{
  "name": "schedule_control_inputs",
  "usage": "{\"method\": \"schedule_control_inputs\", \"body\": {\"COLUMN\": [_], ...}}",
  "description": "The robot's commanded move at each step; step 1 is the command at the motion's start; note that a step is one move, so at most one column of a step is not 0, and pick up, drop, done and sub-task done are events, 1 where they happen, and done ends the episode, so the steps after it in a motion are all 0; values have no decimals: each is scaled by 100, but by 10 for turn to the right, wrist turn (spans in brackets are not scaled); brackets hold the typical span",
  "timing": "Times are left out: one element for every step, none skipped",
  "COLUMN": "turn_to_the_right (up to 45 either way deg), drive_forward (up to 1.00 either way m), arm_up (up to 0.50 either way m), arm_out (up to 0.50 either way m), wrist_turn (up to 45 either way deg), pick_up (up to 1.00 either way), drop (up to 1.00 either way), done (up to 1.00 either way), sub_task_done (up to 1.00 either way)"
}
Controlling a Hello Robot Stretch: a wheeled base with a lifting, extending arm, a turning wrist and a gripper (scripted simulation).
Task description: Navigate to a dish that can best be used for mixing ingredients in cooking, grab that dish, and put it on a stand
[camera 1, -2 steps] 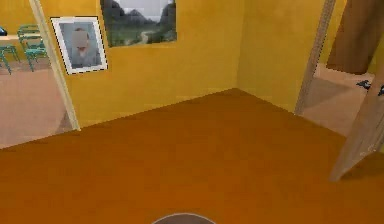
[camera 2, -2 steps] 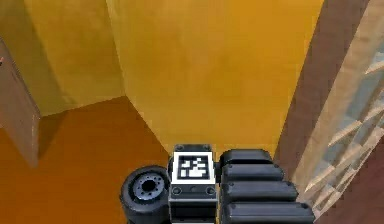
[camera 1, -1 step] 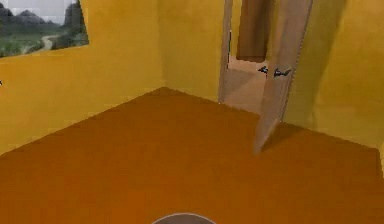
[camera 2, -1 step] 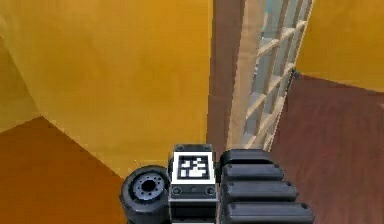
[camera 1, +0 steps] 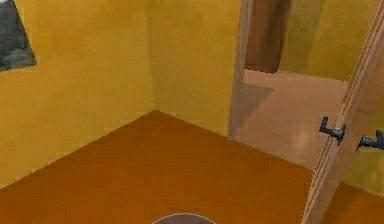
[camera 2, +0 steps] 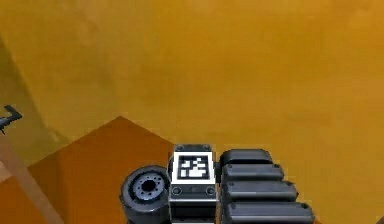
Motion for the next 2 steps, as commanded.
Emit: {"method": "schedule_control_inputs", "body": {"turn_to_the_right": [0, 180], "drive_forward": [40, 0], "arm_up": [0, 0], "arm_out": [0, 0], "wrist_turn": [0, 0], "pick_up": [0, 0], "drop": [0, 0], "done": [0, 0], "sub_task_done": [0, 0]}}
